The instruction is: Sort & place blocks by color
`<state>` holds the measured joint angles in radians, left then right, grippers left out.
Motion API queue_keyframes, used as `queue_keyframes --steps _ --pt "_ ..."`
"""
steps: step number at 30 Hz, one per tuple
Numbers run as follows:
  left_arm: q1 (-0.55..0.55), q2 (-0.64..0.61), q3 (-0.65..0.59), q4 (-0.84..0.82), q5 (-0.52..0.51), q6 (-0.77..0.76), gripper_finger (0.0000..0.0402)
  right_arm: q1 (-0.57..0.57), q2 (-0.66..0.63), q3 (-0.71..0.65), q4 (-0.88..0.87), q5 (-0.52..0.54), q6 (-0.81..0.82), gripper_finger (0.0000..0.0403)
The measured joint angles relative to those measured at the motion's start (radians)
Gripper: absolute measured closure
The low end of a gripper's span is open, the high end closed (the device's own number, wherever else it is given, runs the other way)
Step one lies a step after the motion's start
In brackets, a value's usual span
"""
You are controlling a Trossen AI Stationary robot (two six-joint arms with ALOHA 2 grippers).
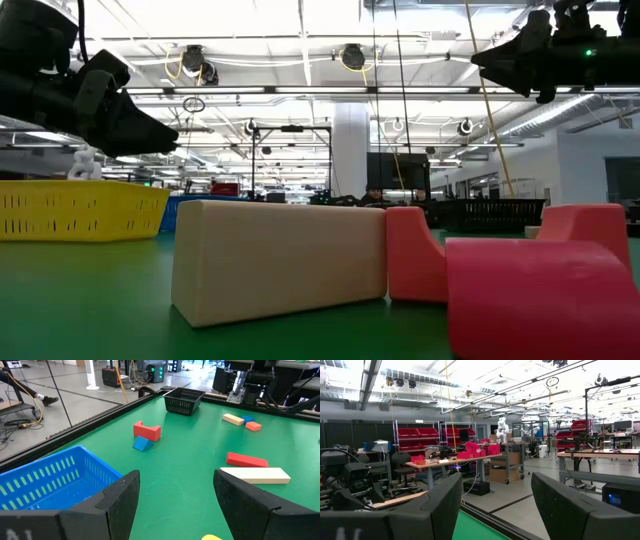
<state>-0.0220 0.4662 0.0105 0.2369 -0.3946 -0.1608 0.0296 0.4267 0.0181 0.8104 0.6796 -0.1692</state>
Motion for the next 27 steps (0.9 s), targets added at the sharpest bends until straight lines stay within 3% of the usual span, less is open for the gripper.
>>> queue_keyframes --steps 27 --pt "0.000 0.000 0.000 0.000 0.000 0.000 0.0149 0.000 0.000 0.000 0.010 0.000 0.000 0.0172"
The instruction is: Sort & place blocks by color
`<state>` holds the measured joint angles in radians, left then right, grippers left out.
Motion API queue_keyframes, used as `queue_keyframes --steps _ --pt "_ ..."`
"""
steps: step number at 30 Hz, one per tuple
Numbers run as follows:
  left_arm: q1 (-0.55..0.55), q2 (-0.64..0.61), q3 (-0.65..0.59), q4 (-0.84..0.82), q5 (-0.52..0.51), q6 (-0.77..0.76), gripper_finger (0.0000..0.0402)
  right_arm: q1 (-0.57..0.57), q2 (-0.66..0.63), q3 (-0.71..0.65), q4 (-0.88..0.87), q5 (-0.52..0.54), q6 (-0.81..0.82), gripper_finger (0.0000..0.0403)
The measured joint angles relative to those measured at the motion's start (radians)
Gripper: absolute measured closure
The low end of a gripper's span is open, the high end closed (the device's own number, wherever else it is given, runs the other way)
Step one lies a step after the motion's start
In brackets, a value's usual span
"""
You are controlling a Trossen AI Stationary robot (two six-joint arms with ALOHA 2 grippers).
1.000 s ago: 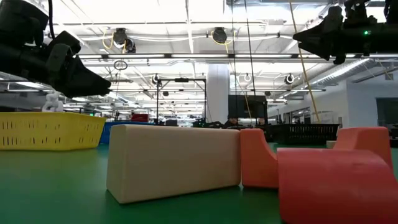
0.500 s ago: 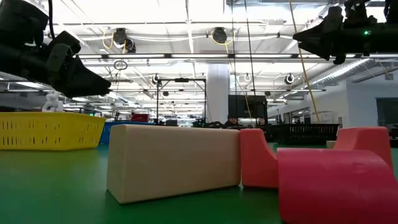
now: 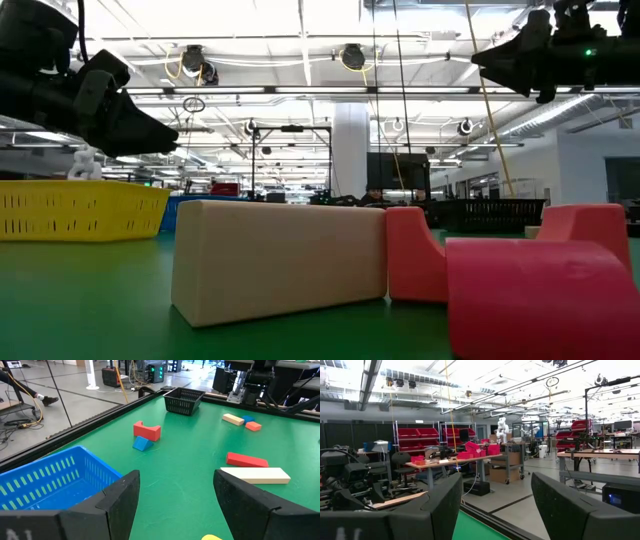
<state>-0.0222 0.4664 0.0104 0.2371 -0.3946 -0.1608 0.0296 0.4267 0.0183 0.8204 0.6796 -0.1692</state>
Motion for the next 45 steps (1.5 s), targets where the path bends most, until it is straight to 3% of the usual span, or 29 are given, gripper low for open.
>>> queue_keyframes --steps 11,19,25,34,41,45 --pt "0.000 0.000 0.000 0.000 0.000 0.000 0.0149 0.000 0.000 0.000 0.105 0.000 0.004 0.0172" --pt "0.000 0.000 0.000 0.000 0.000 0.000 0.0149 0.000 0.000 0.000 0.239 -0.002 0.150 0.0172" --pt "0.000 0.000 0.000 0.000 0.000 0.000 0.0149 0.000 0.003 0.037 0.229 -0.143 0.184 0.0172" --pt "0.000 0.000 0.000 0.000 0.000 0.000 0.0149 0.000 0.084 0.269 -0.073 -0.145 0.113 0.0172" --pt "0.000 0.000 0.000 0.000 0.000 0.000 0.0149 -0.002 0.198 0.469 -0.518 0.062 0.155 0.0172" --pt "0.000 0.000 0.000 0.000 0.000 0.000 0.0149 -0.019 0.255 0.556 -0.764 0.078 0.288 0.0172"
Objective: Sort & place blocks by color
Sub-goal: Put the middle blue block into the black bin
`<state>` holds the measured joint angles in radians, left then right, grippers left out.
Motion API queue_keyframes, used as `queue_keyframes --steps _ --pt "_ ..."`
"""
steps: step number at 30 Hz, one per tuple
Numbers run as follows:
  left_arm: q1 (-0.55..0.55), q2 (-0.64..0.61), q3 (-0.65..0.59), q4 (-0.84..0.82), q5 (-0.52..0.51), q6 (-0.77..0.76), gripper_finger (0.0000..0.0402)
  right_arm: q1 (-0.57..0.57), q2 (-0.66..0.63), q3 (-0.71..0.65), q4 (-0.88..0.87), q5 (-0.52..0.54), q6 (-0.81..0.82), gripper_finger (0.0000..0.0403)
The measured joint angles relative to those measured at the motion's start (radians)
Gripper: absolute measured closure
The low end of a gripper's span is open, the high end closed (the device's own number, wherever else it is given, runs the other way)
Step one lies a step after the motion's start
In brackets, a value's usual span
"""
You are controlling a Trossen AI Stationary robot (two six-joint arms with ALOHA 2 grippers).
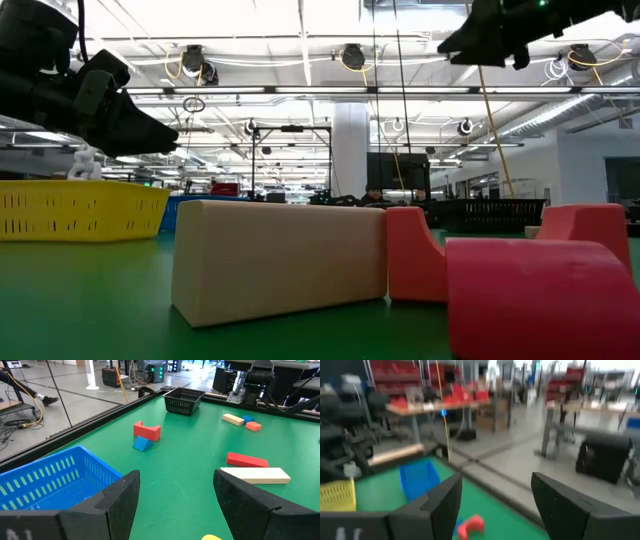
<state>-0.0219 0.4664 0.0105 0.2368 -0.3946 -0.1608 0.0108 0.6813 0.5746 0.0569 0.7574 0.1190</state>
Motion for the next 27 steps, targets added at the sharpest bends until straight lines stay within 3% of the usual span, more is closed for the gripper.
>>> queue_keyframes --steps 5,13,21,27 --pt "0.000 0.000 0.000 0.000 0.000 0.000 0.0149 -0.022 0.045 0.083 -0.298 -0.022 0.175 0.0172" --pt "0.000 0.000 0.000 0.000 0.000 0.000 0.0149 -0.101 0.081 0.106 -0.623 -0.360 0.533 0.0172" --pt "0.000 0.000 0.000 0.000 0.000 0.000 0.0149 -0.123 0.129 0.106 -0.918 -0.571 0.718 0.0172" --pt "0.000 0.000 0.000 0.000 0.000 0.000 0.0149 -0.118 0.195 0.106 -1.014 -0.726 0.760 0.0172"
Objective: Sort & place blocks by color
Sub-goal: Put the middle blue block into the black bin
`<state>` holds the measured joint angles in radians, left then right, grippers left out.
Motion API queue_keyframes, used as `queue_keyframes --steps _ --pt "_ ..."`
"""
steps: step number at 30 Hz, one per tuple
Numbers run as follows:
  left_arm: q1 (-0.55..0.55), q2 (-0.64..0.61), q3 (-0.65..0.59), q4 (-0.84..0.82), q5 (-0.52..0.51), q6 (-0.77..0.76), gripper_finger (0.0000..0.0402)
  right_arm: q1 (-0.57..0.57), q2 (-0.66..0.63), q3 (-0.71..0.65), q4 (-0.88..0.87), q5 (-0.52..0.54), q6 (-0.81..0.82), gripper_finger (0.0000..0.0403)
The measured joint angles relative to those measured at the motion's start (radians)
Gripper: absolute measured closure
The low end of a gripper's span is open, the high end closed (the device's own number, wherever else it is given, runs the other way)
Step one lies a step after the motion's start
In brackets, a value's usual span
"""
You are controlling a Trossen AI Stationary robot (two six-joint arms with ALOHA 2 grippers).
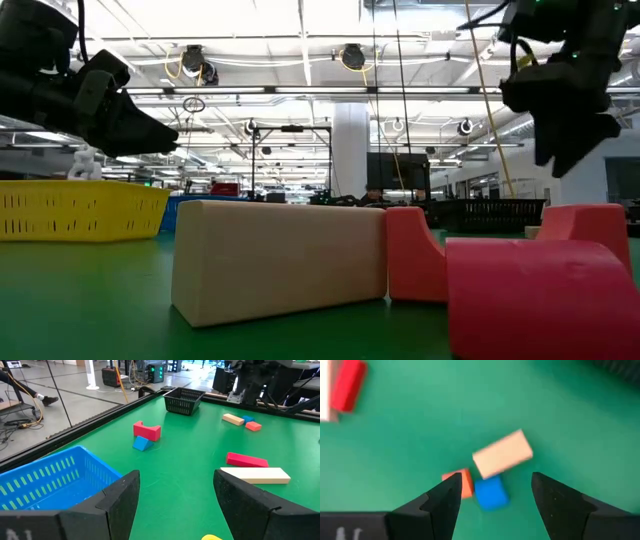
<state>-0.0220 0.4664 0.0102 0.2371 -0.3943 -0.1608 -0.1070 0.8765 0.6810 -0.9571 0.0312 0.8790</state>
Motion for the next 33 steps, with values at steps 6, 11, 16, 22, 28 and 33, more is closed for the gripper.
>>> queue_keyframes --steps 6,11,16,22,28,33 --pt "0.000 0.000 0.000 0.000 0.000 0.000 0.0149 0.029 0.088 -0.018 -0.001 -0.069 -0.006 0.0172" --pt "0.000 0.000 0.000 0.000 0.000 0.000 0.0149 0.070 0.153 -0.053 0.002 -0.086 -0.008 0.0172" --pt "0.000 0.000 0.000 0.000 0.000 0.000 0.0149 0.095 0.189 -0.071 0.044 -0.084 -0.009 0.0171" --pt "0.000 0.000 0.000 0.000 0.000 0.000 0.0149 0.109 0.207 -0.109 0.162 -0.083 -0.075 0.0171" --pt "0.000 0.000 0.000 0.000 0.000 0.000 0.0149 0.109 0.216 -0.147 0.184 -0.049 -0.117 0.0171" --pt "0.000 0.000 0.000 0.000 0.000 0.000 0.0149 0.109 0.216 -0.187 0.214 -0.002 -0.149 0.0173"
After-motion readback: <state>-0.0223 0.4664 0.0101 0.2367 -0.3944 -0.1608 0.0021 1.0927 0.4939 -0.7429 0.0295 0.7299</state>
